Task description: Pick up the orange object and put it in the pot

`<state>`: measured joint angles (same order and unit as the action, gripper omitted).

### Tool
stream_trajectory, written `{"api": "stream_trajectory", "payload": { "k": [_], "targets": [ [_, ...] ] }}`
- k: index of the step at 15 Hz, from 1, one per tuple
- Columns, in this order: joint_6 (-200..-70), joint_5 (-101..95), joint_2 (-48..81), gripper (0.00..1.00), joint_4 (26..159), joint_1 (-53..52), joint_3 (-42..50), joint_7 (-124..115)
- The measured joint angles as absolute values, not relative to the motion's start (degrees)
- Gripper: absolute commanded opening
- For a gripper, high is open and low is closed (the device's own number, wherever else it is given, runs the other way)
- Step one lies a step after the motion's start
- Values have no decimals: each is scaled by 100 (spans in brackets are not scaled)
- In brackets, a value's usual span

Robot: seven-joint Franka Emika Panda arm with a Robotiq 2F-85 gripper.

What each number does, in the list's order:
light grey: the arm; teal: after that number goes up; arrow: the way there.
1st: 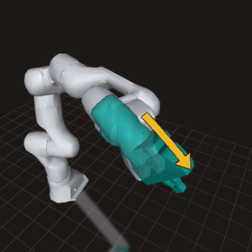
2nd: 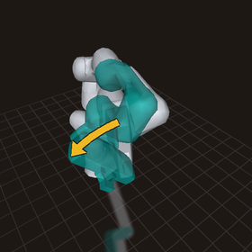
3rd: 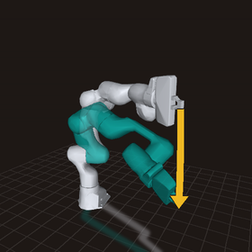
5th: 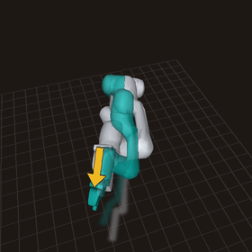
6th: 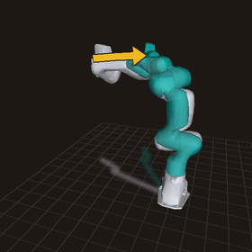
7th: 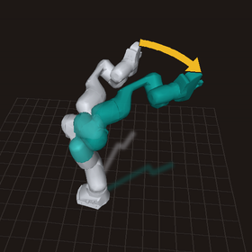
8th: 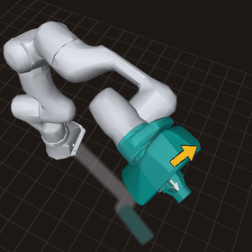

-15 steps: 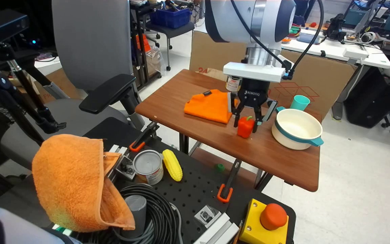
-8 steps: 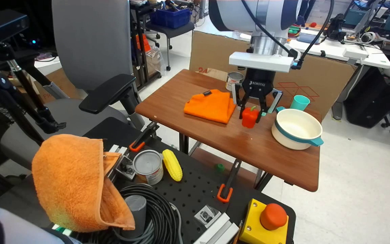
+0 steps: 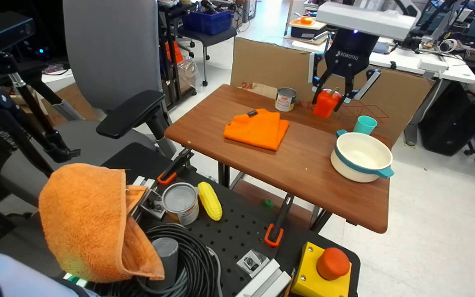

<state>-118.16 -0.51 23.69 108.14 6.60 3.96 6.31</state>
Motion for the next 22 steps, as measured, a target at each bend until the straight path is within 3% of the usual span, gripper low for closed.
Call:
{"api": "stream_trajectory", "payload": {
  "k": [8,22],
  "targets": [
    [-11510,190,2755,24,9986,1049,628,91],
    [-10865,162,4621,24,8463,1082,1032,-1283]
  ]
}}
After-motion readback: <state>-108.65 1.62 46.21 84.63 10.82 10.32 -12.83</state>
